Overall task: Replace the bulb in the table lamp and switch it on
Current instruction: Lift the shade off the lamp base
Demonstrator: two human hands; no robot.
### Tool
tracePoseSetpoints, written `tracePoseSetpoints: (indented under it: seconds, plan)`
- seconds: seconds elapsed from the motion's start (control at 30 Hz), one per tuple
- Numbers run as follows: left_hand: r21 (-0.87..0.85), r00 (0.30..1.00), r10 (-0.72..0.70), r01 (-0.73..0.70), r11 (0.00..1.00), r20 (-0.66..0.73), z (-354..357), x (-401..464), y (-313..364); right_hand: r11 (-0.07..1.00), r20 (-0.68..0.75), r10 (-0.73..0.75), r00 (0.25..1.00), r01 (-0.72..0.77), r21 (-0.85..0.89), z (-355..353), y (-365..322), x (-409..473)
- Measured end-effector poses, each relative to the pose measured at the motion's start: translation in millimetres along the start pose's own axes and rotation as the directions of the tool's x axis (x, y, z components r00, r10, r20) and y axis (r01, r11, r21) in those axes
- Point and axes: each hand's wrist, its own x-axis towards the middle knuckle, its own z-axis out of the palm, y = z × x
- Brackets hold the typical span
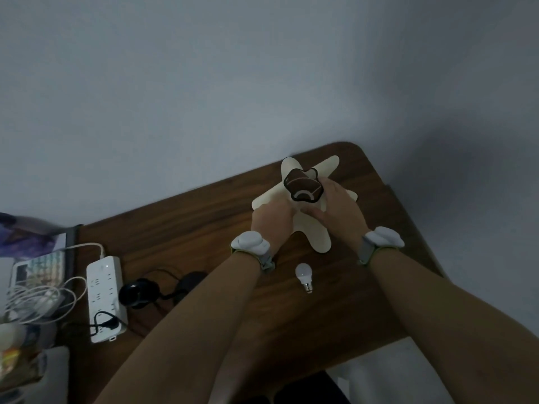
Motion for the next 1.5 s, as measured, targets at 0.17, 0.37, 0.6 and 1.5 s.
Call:
tracePoseSetpoints:
  seconds: [0.17,0.37,0.6,1.5]
  plan:
    - [0.008,1.000,0.010,-0.010,1.000,-0.028,6,4,-2,0.999,0.014,0.035,0.999,-0.035,-0.019,6,3,4]
    - [0.000,0.999,0.030,-0.030,1.000,-0.027,9,8,3,0.999,0.029,0.054,0.998,-0.053,-0.010,9,10,2]
    - [0.016,0.998,0.026,-0.025,1.000,-0.058,9,10,4,0.998,0.033,0.036,0.999,-0.034,-0.054,7,10,1]
    - [-0.455,0.933,-0.090,0.253,0.854,0.350,76,-110,-78,0.935,0.546,-0.156,0.823,0.302,-0.188,98,-56,-53]
